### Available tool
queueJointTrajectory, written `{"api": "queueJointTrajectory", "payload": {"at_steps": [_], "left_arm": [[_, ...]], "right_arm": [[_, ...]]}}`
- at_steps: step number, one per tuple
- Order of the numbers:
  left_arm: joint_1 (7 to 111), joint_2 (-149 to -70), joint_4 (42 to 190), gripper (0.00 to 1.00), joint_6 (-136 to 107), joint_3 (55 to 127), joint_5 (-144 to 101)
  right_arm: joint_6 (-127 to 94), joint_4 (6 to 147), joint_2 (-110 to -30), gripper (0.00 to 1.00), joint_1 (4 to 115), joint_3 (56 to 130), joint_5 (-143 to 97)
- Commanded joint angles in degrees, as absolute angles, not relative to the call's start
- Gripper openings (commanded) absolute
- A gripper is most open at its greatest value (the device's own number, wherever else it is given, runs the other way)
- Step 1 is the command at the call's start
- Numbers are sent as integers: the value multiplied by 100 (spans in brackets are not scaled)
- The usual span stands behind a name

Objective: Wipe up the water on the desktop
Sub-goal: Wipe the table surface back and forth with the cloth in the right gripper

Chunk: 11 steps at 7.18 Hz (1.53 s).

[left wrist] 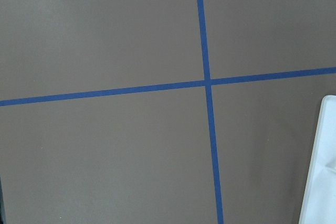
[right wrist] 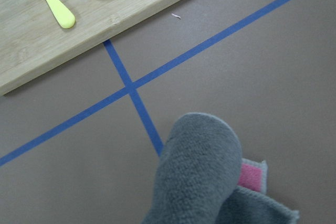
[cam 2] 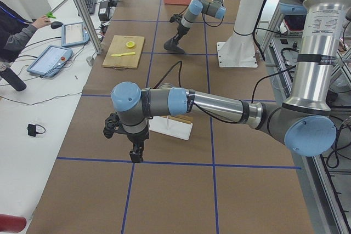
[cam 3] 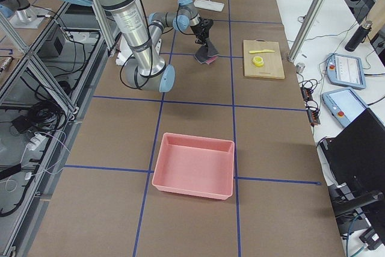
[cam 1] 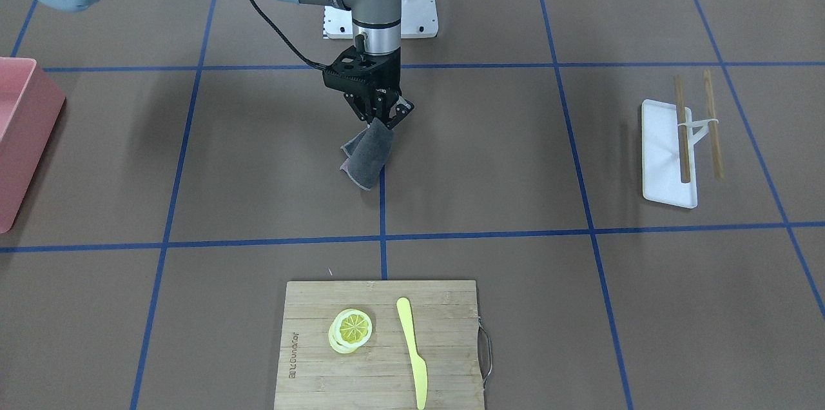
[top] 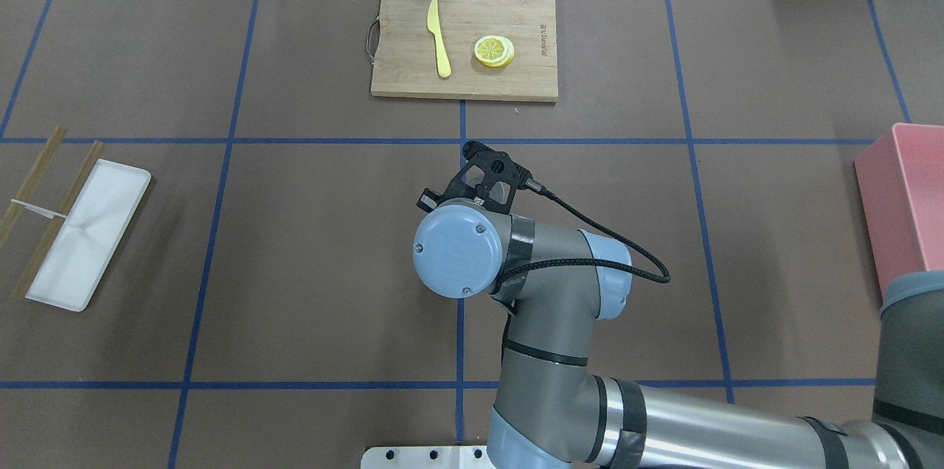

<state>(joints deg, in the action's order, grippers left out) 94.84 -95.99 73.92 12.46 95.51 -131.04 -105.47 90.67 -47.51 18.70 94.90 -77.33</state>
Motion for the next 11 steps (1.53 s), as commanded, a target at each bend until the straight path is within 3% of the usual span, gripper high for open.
{"api": "queueJointTrajectory", "payload": {"at_steps": [1,5,7,8,9,11], "left_arm": [[9483,-9606,7392,99,1239,9554,-13104],[9483,-9606,7392,99,1239,9554,-13104],[9483,-9598,7392,99,1239,9545,-13113],[9483,-9598,7392,99,1248,9545,-13105],[9483,-9598,7392,99,1265,9554,-13104],[9483,-9598,7383,99,1257,9554,-13113]], "right_arm": [[-9410,9114,-6005,0,1889,10365,-7865],[-7456,10353,-8824,0,2241,12458,-8358],[-6989,10353,-9648,0,2320,12815,-8332],[-6979,10371,-9433,0,2286,12658,-8323],[-7039,10415,-8691,0,2285,12421,-8332],[-7695,10441,-6743,0,2215,11012,-8376]]}}
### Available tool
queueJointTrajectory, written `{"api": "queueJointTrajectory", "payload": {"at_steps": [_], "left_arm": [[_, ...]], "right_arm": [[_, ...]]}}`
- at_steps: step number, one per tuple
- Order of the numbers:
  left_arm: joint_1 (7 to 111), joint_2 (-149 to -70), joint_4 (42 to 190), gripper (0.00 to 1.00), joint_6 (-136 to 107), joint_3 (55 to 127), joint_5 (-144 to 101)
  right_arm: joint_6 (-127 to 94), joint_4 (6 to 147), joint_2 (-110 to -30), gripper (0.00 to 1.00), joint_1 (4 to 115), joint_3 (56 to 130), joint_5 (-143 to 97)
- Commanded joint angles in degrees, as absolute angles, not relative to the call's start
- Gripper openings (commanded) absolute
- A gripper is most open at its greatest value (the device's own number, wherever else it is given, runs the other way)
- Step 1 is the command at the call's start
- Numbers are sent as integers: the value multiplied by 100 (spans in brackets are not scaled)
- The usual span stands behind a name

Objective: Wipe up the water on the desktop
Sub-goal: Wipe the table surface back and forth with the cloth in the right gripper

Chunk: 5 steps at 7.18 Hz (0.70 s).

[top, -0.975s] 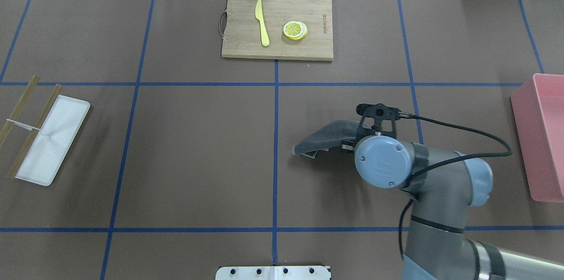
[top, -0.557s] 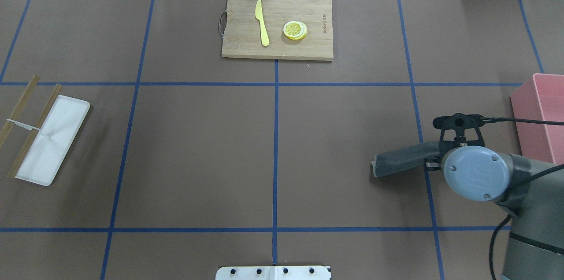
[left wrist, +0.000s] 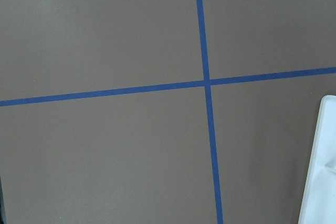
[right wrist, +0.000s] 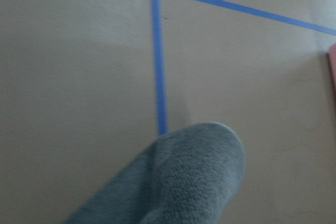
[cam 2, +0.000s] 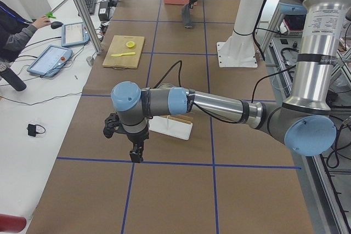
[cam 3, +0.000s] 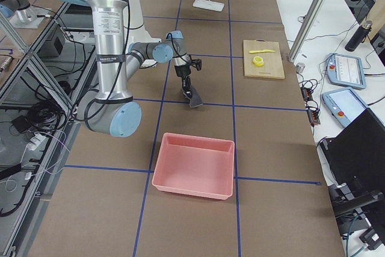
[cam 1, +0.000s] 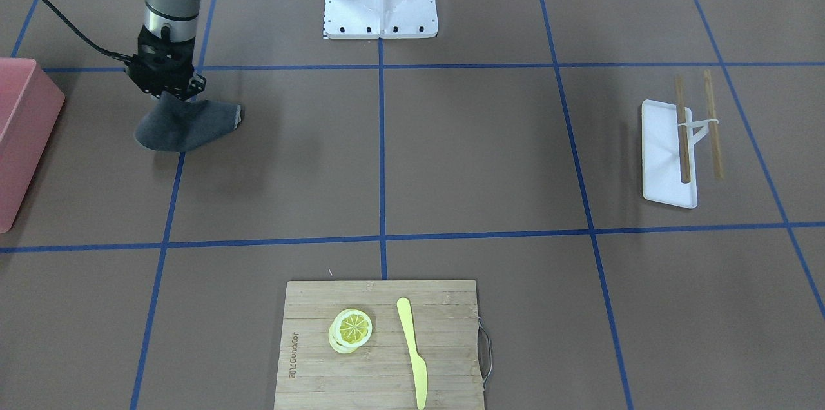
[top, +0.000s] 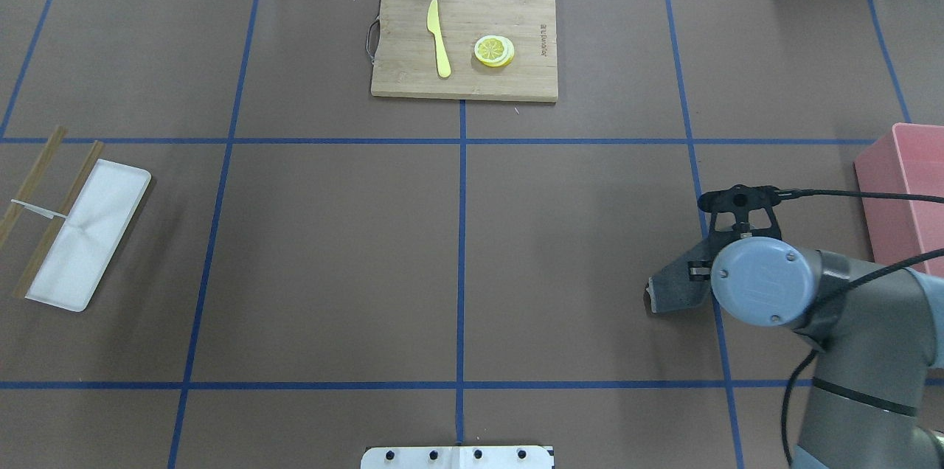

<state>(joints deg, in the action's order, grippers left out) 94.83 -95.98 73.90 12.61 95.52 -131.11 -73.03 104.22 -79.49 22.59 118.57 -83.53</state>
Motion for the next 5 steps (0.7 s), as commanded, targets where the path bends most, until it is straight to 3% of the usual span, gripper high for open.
{"api": "queueJointTrajectory", "payload": {"at_steps": [1,3,5], "left_arm": [[9483,-9598,7383,99,1248,9545,-13113],[9518,-9519,7374,99,1204,9554,-13183],[9527,-9099,7392,99,382,9964,-13928]], "right_arm": [[-8195,10354,-6063,0,2154,10569,-8385],[-9276,10162,-5119,0,2127,10450,-8367],[-9789,9757,-4957,0,2127,10424,-8280]]}}
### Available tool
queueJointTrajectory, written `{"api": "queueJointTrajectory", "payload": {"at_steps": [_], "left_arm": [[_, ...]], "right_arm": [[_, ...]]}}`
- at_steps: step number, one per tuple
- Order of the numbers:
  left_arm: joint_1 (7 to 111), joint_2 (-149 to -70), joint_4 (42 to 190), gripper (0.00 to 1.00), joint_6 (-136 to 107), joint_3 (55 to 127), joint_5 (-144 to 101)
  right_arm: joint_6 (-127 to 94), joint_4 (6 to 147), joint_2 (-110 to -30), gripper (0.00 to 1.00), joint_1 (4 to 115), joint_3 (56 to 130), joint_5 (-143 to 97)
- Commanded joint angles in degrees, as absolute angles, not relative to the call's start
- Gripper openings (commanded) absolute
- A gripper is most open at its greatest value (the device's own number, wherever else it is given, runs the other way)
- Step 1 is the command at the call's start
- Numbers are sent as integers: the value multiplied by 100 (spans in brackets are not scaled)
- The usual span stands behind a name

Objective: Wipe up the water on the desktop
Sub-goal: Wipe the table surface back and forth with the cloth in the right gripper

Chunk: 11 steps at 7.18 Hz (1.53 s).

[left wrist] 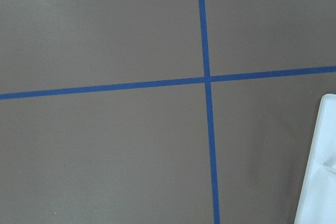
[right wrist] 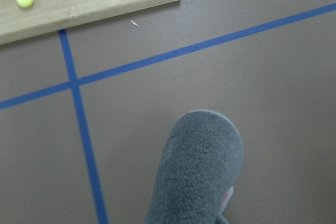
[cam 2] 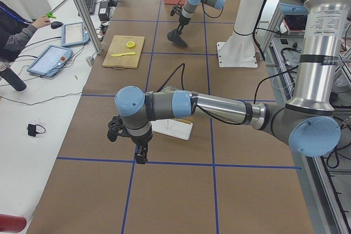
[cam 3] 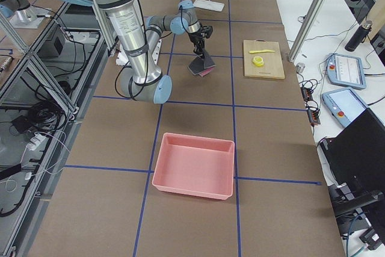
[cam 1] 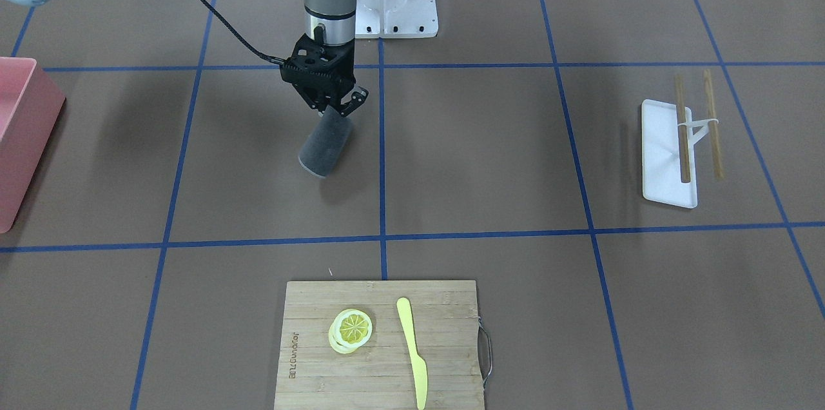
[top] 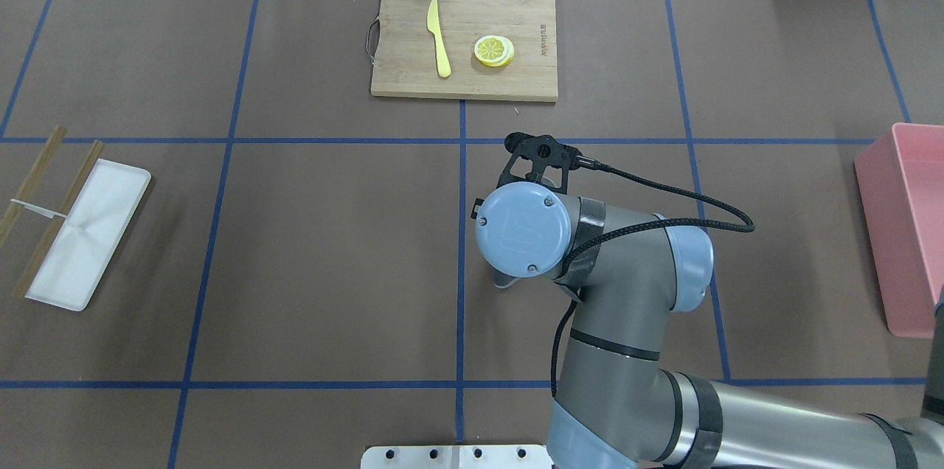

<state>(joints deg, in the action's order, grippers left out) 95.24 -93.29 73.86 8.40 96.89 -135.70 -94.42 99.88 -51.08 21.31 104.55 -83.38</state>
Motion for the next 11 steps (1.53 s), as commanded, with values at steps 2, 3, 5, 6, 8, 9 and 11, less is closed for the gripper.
{"api": "queueJointTrajectory", "payload": {"at_steps": [2,3,5,6,8,9,11], "left_arm": [[9527,-9053,7426,99,360,10090,-13931],[9519,-9061,7427,99,360,10072,-13922],[9519,-9053,7479,99,387,10055,-13904],[9519,-9053,7506,99,387,10055,-13904],[9519,-9053,7506,99,387,10020,-13896],[9519,-9053,7506,99,387,10028,-13896],[9519,-9053,7506,99,387,10037,-13896]], "right_arm": [[-9634,9800,-5419,0,2144,10292,-8288],[-9337,9817,-5849,0,2171,10388,-8314],[-8365,10594,-6745,0,2250,11096,-8323],[-7950,11122,-7455,0,2250,11779,-8323],[-7673,11215,-8670,0,2259,12348,-8297],[-7499,11232,-8875,0,2276,12349,-8279],[-7487,11232,-8354,0,2242,12236,-8288]]}}
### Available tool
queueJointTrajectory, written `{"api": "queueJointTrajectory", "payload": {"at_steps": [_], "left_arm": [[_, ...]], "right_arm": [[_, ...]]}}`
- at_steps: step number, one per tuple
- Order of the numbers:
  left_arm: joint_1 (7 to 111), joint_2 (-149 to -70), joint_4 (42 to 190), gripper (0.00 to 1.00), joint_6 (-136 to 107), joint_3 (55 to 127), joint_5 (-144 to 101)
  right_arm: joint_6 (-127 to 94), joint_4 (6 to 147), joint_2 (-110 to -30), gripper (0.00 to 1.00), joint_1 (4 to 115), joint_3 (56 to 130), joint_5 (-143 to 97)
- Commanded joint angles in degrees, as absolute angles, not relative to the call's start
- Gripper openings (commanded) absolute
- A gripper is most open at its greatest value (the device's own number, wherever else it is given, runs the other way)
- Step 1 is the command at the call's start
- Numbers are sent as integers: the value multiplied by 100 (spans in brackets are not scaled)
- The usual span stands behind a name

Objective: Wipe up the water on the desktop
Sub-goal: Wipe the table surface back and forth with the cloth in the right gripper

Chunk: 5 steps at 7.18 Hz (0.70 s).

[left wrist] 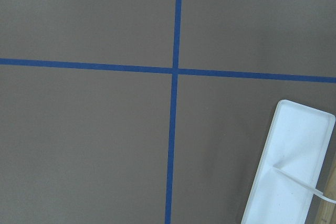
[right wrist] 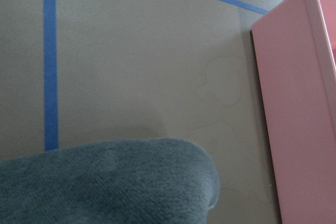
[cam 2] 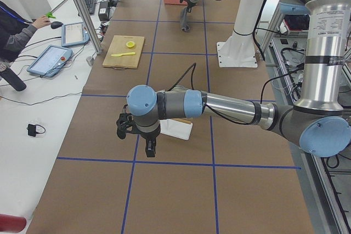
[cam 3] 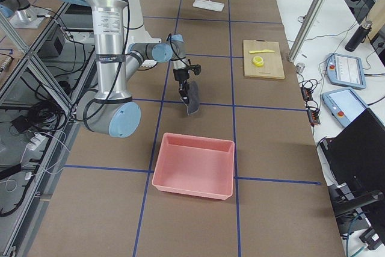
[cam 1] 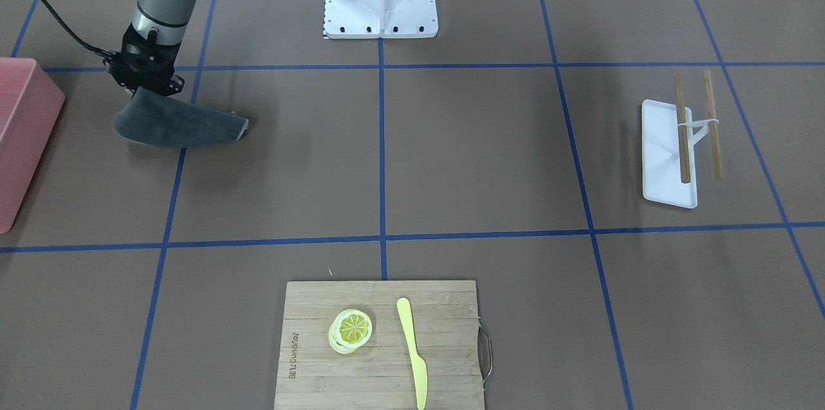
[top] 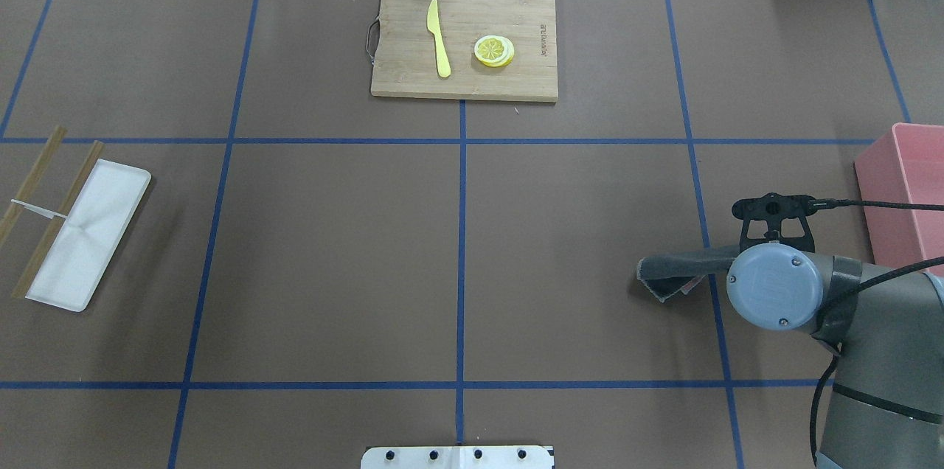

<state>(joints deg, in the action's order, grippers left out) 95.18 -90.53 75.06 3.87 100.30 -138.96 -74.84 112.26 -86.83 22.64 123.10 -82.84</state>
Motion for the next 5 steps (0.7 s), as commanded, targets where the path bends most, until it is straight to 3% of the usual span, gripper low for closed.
{"api": "queueJointTrajectory", "payload": {"at_steps": [1,3,5], "left_arm": [[9519,-9053,7506,99,387,10046,-13896],[9519,-9070,7506,99,378,10028,-13896],[9519,-9088,7506,99,378,10028,-13896]], "right_arm": [[-7871,11241,-7654,0,2128,11834,-8297],[-9047,11163,-6072,0,1960,10736,-8306],[-9771,10674,-5268,0,1890,10399,-8279]]}}
